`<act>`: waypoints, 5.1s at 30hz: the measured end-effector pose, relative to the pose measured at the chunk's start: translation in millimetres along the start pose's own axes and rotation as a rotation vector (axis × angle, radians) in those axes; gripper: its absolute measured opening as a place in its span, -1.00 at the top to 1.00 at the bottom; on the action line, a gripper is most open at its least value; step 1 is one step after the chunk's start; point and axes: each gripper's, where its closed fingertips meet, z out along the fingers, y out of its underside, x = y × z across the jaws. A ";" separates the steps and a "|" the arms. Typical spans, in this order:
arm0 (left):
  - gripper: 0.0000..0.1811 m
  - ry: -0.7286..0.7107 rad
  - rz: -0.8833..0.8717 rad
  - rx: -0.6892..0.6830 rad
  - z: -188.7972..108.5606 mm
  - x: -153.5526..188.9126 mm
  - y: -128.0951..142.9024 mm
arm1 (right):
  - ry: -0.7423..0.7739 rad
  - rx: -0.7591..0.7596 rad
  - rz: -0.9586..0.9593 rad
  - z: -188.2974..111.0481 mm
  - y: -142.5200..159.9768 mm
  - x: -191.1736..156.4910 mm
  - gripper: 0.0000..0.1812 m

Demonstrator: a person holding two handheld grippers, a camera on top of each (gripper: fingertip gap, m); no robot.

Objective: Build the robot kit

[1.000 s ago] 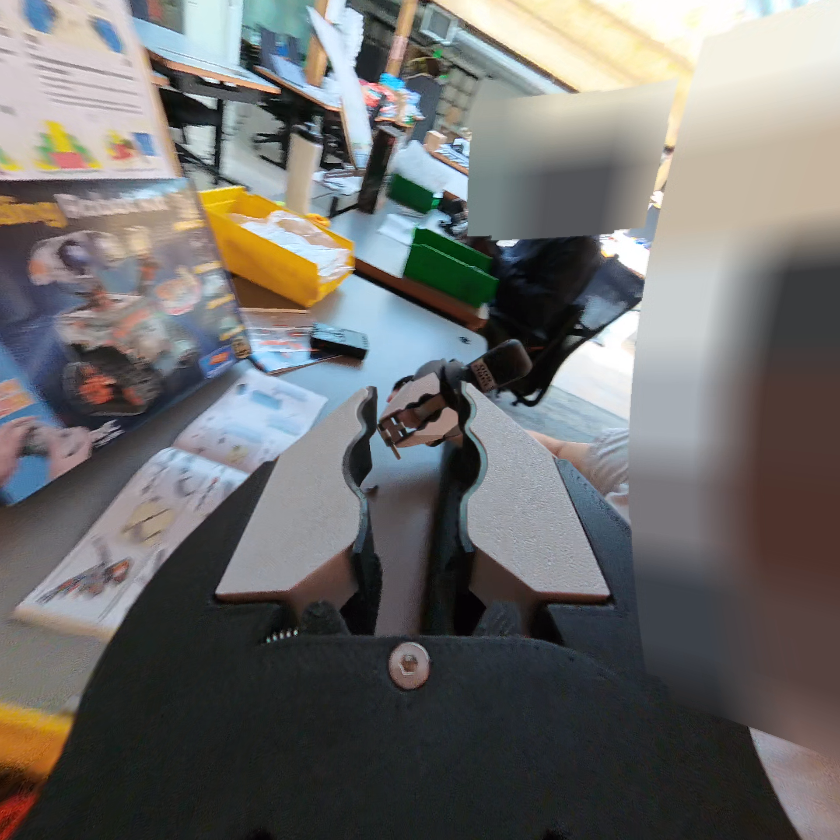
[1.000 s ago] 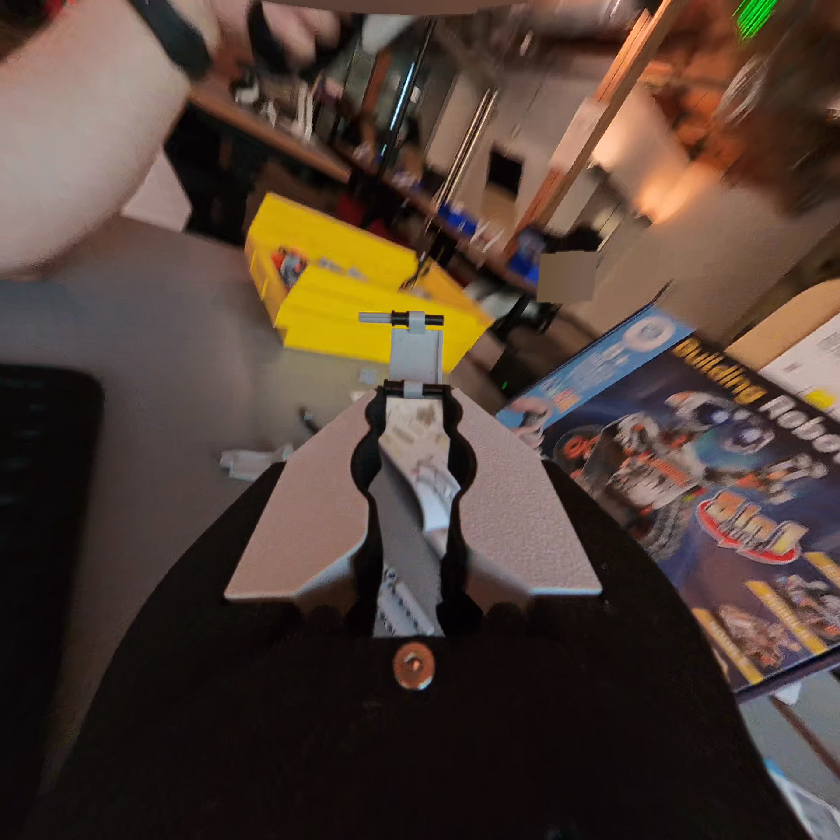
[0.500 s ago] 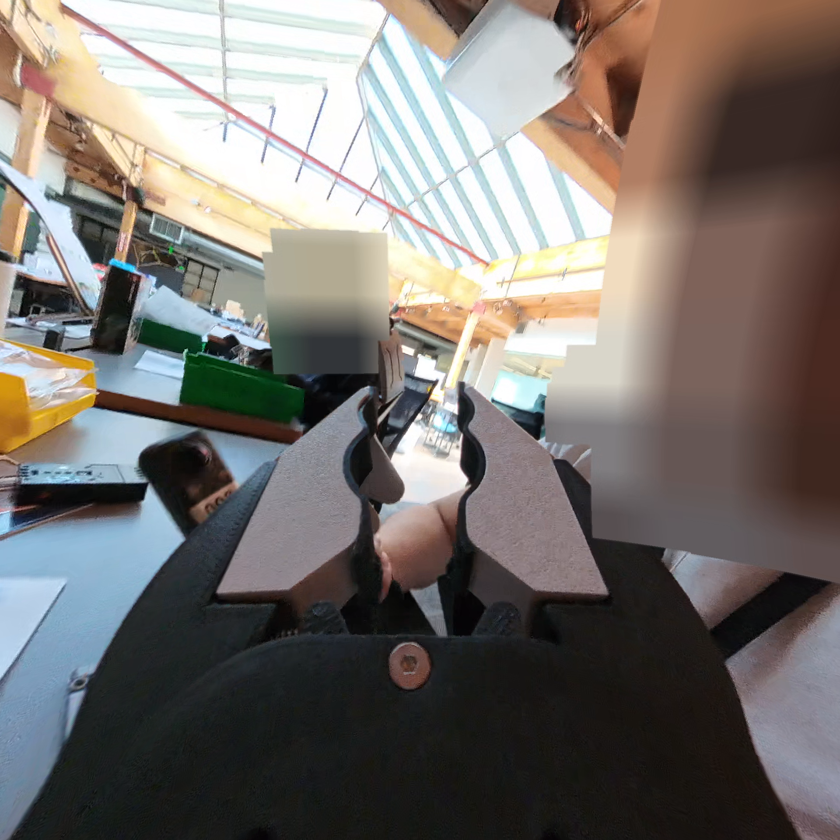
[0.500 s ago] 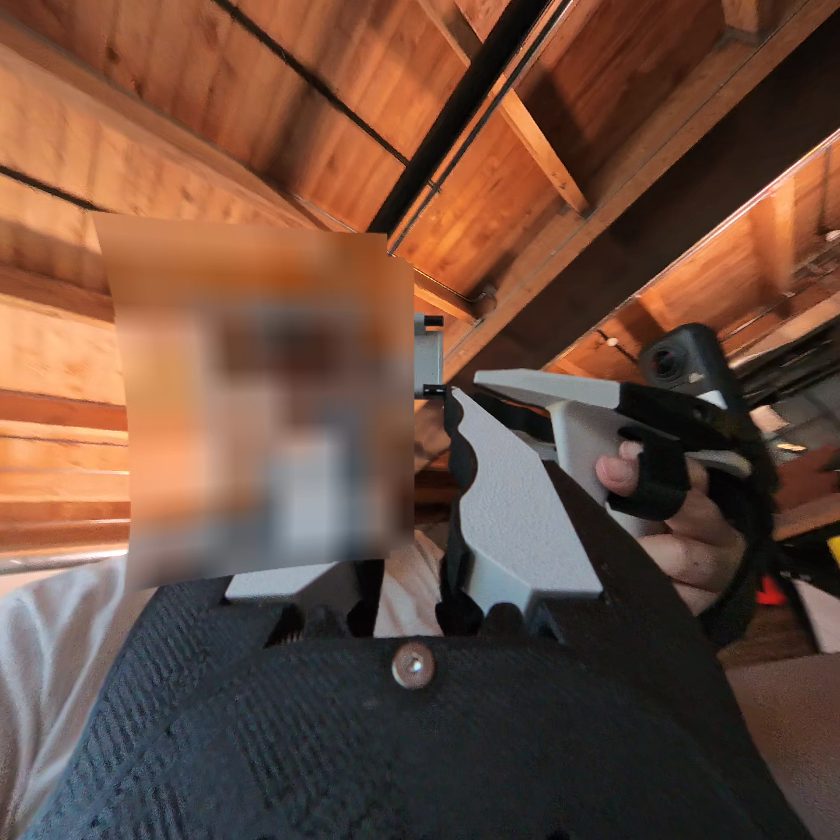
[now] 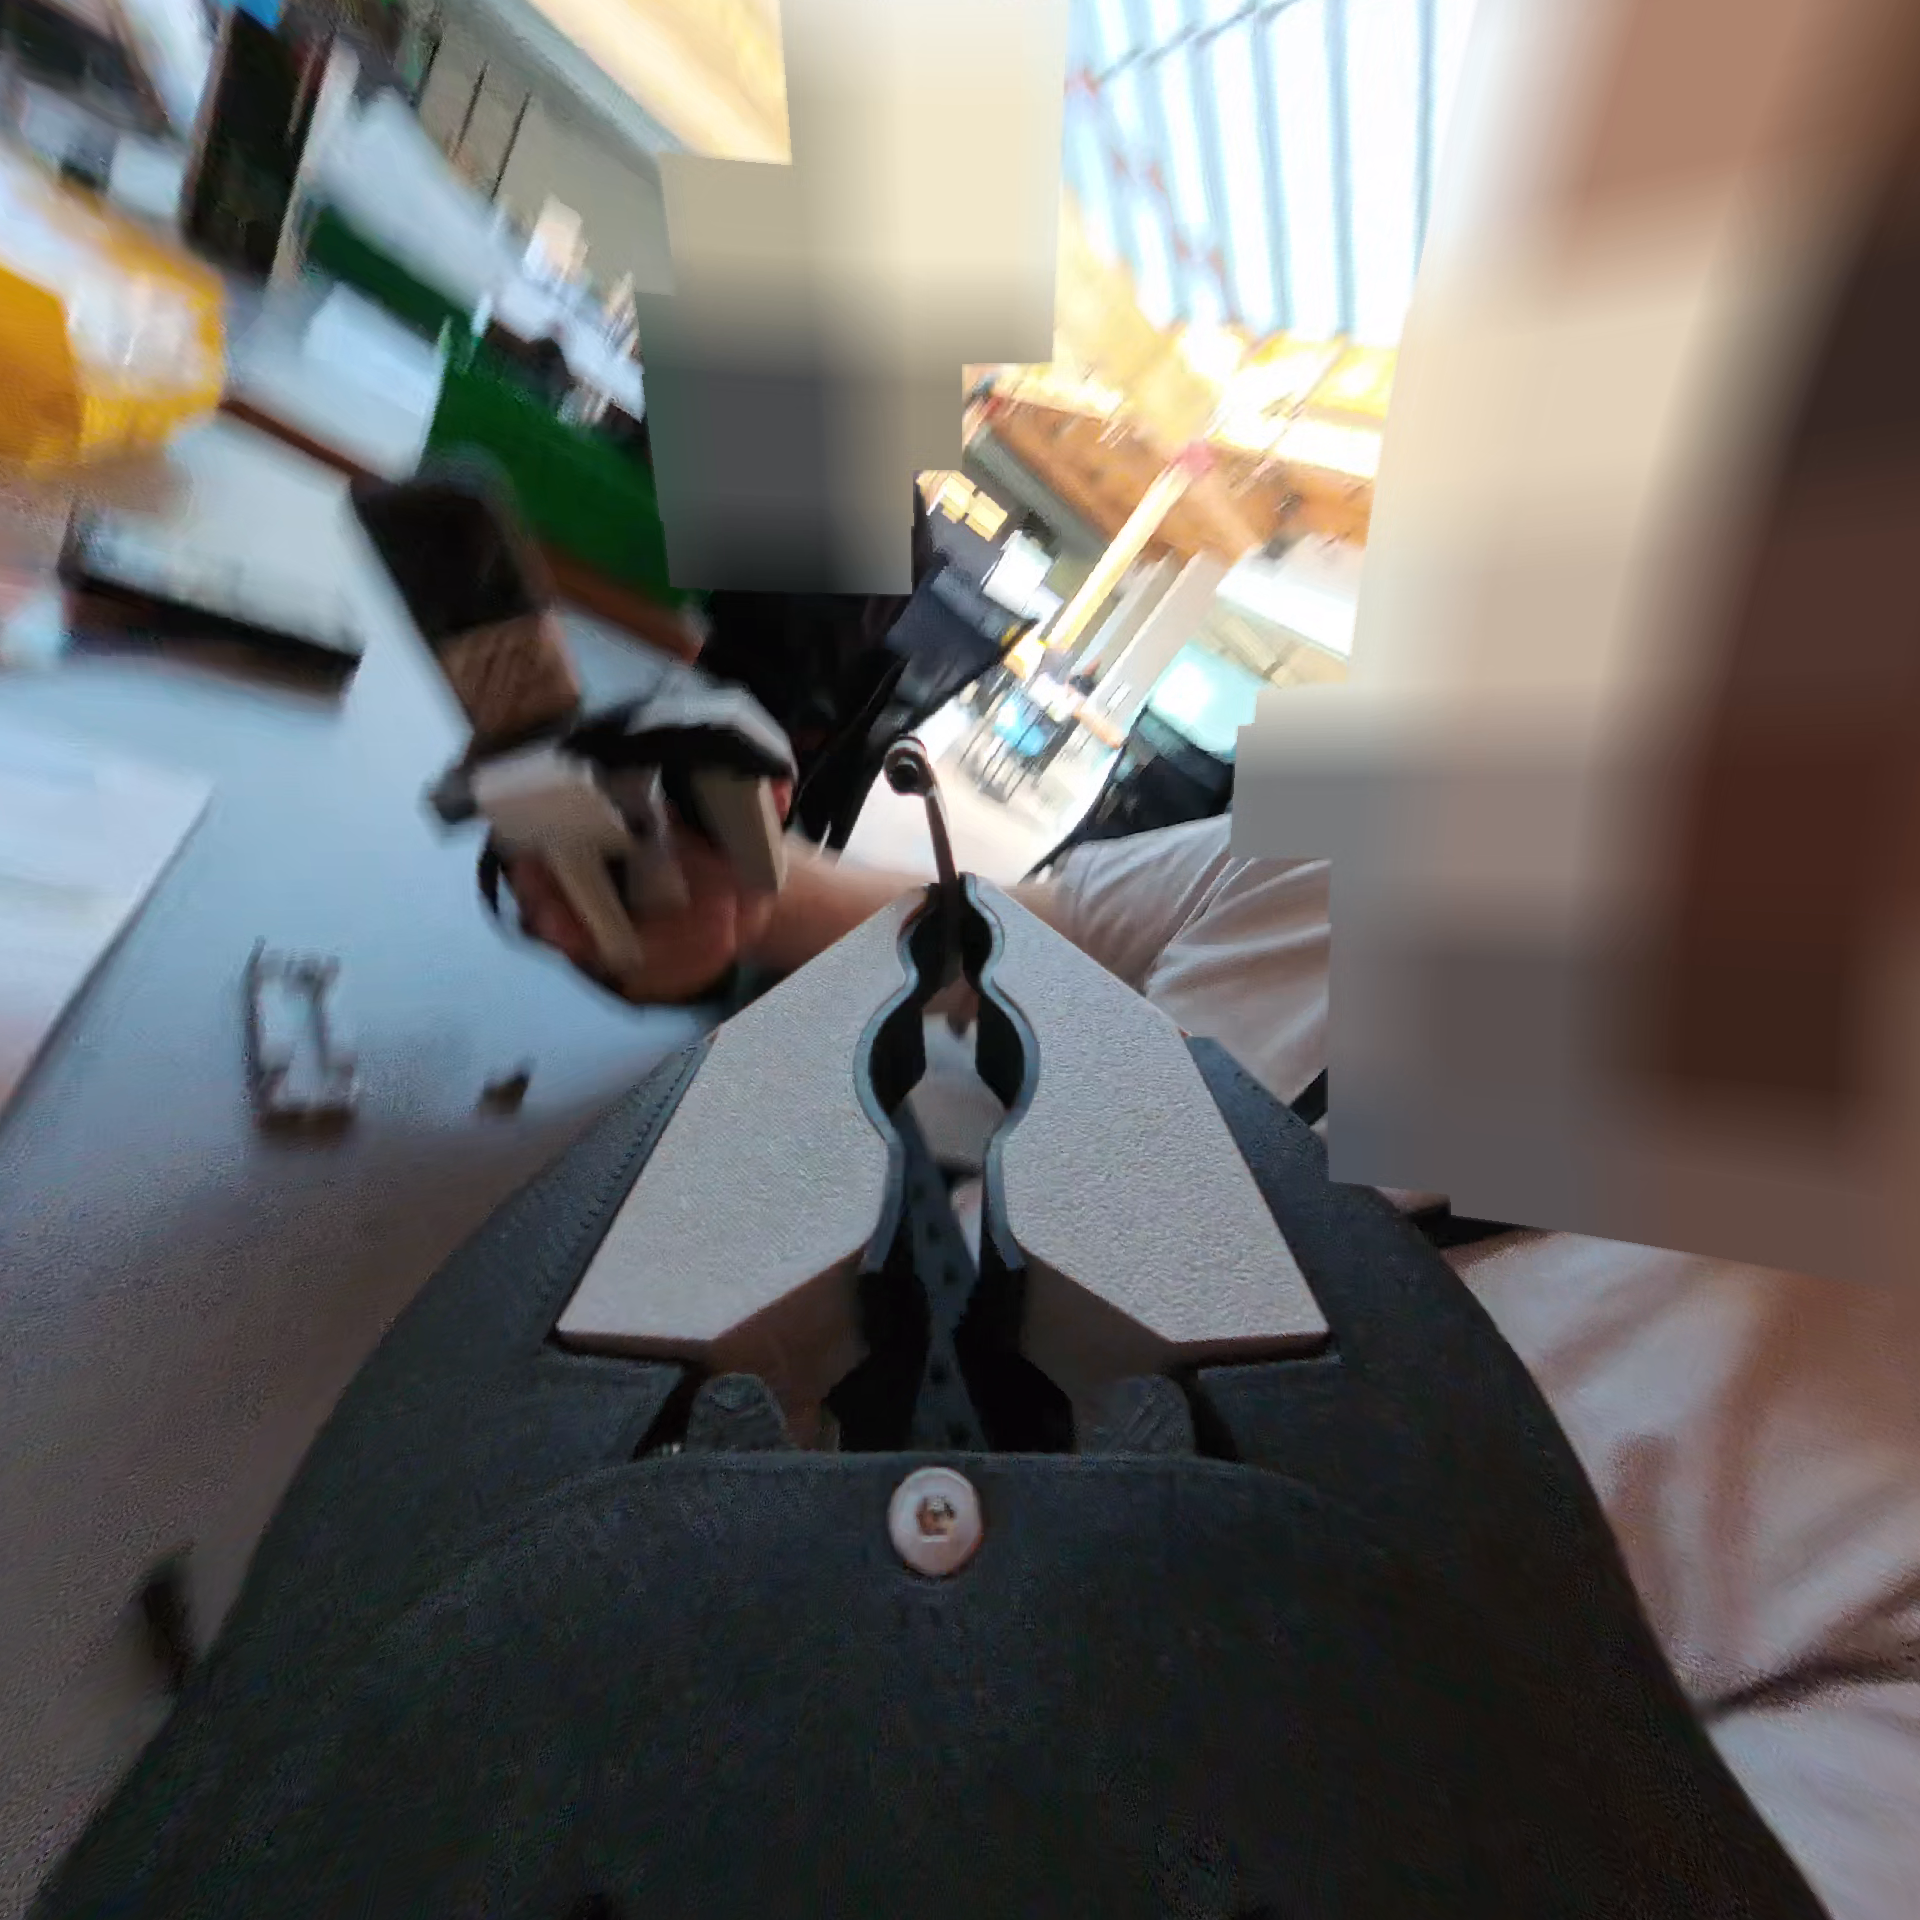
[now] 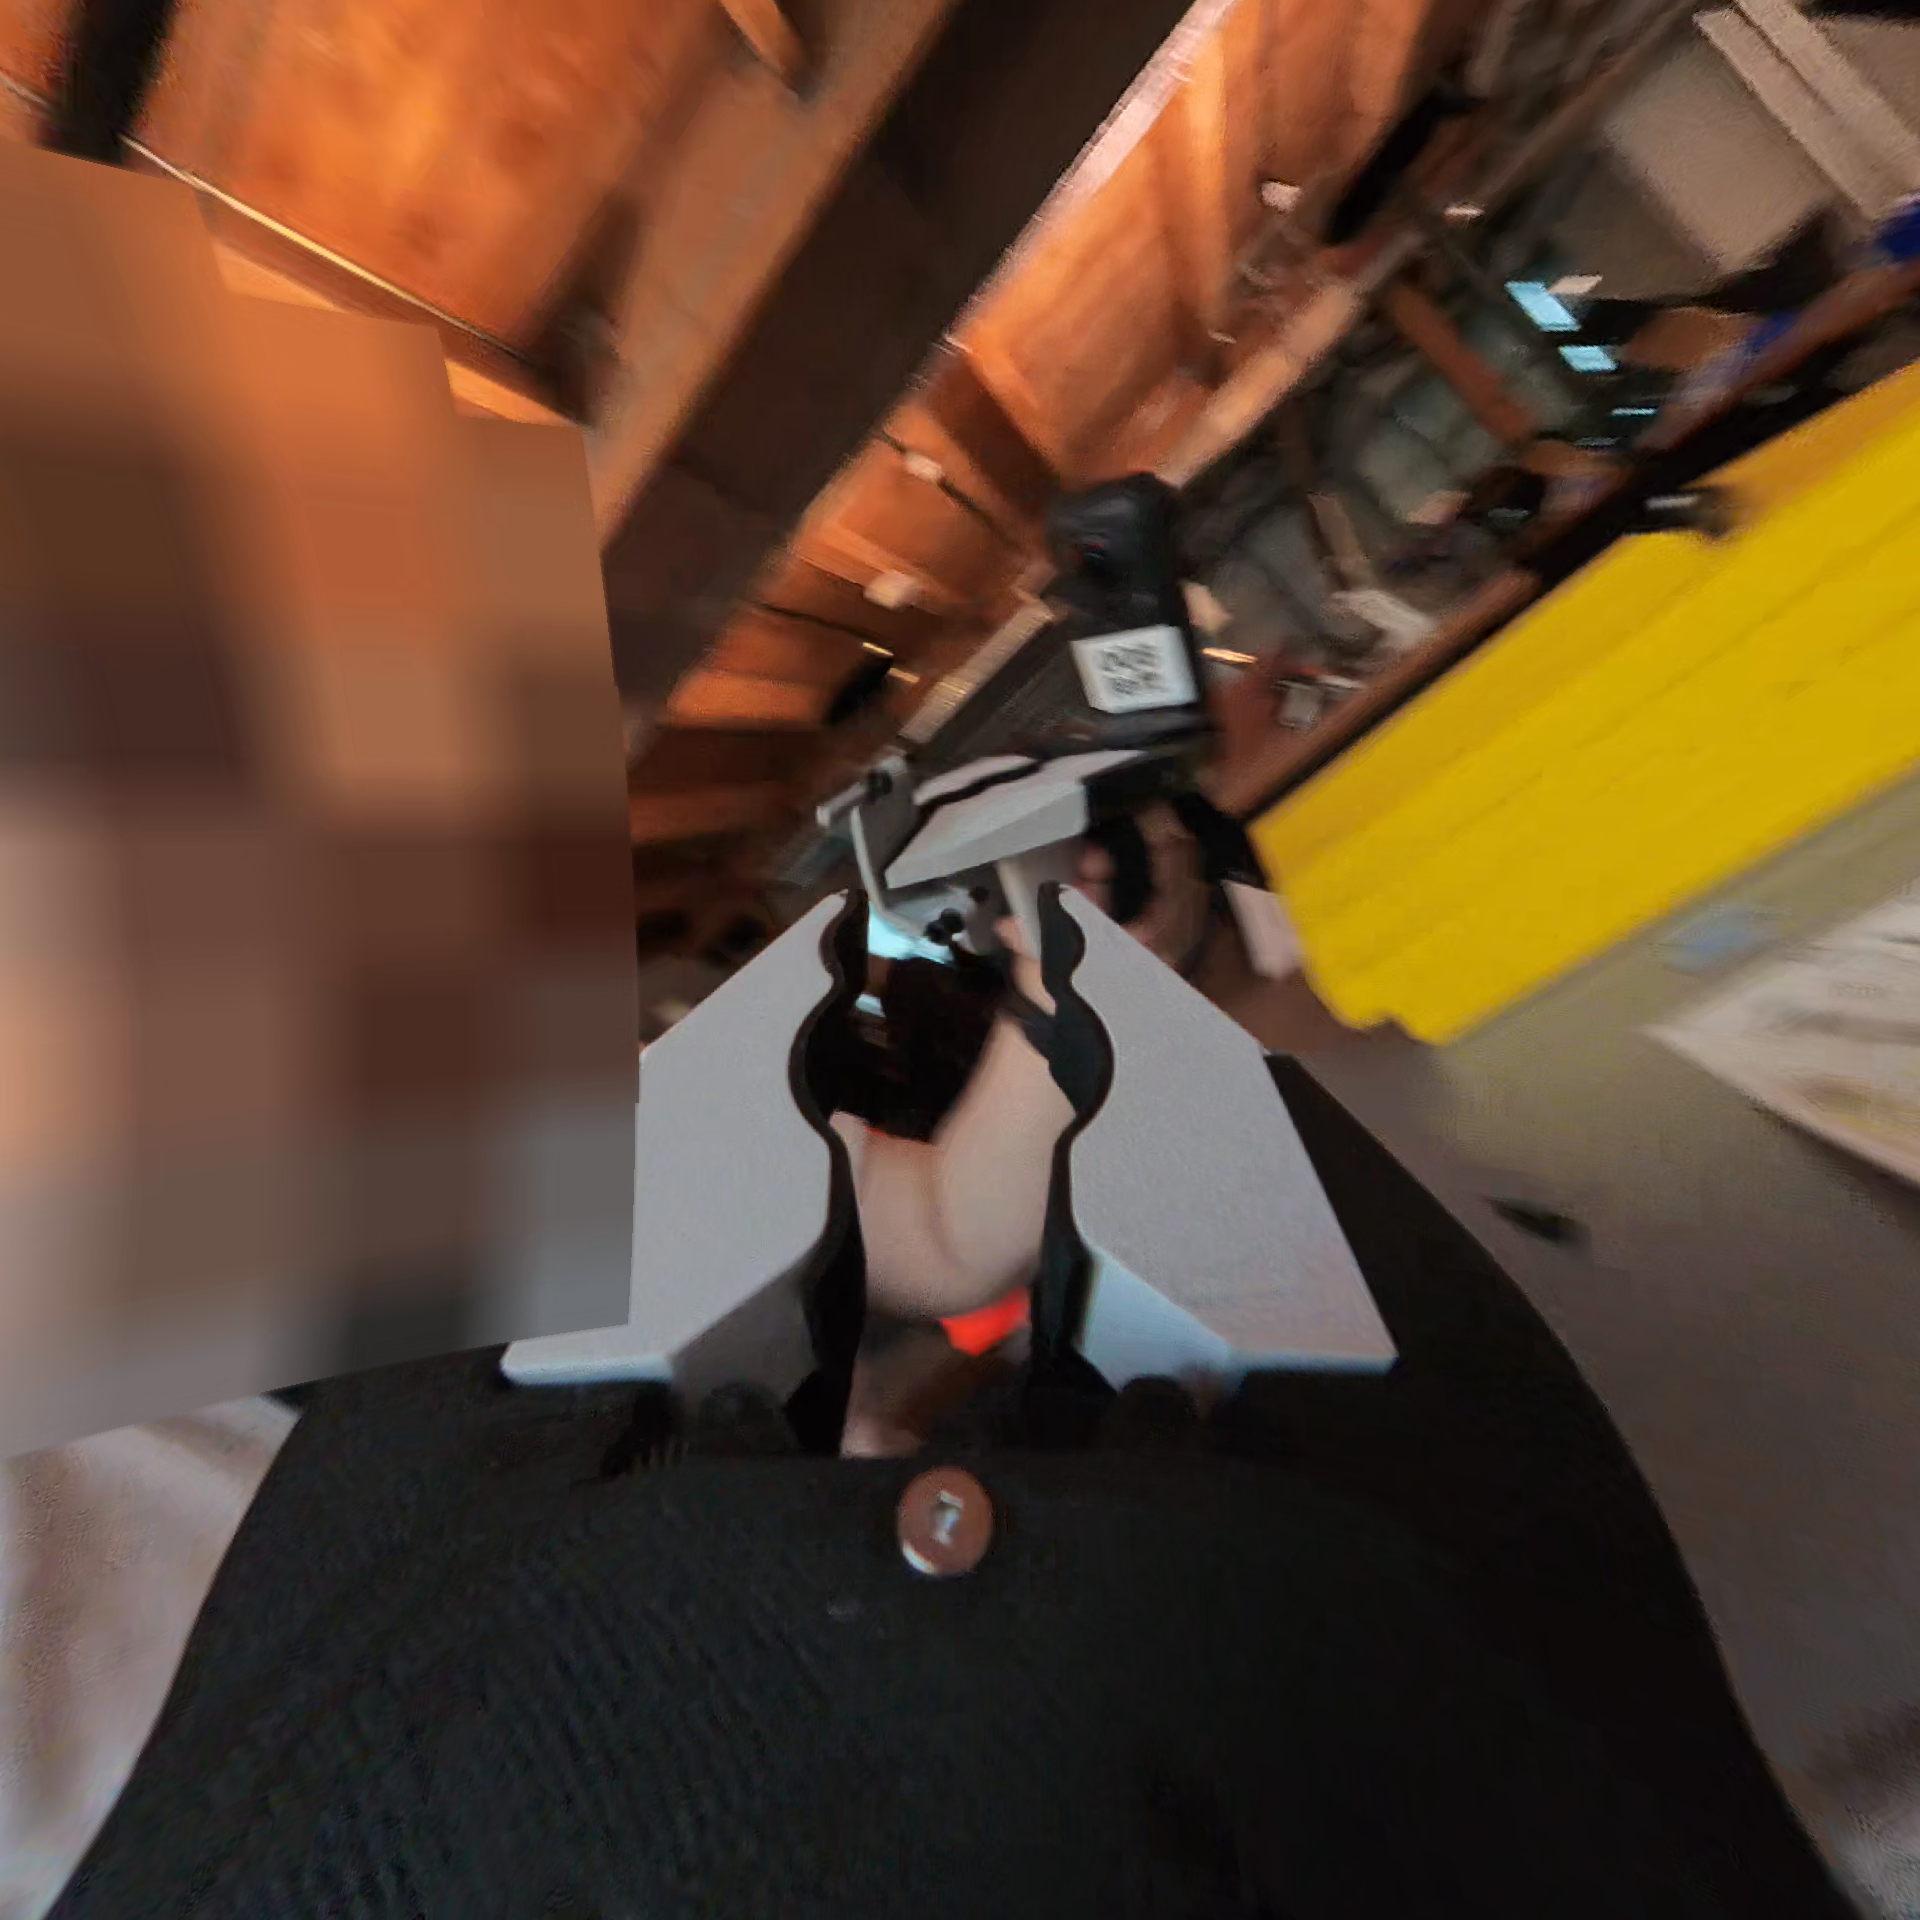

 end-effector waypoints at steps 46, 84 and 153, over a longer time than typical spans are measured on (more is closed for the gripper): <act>1.00 -0.100 -0.535 -0.522 -0.2 -45.7 137.0 | 0.707 -0.989 -0.405 -126.4 81.2 73.9 0.86; 1.00 -0.032 -0.179 -0.235 28.8 -49.9 82.6 | 0.067 0.064 0.209 16.9 -6.6 18.1 0.97; 0.28 -0.335 0.185 0.303 -45.3 -36.4 -28.8 | -0.037 0.201 -0.061 38.2 -26.5 5.9 0.94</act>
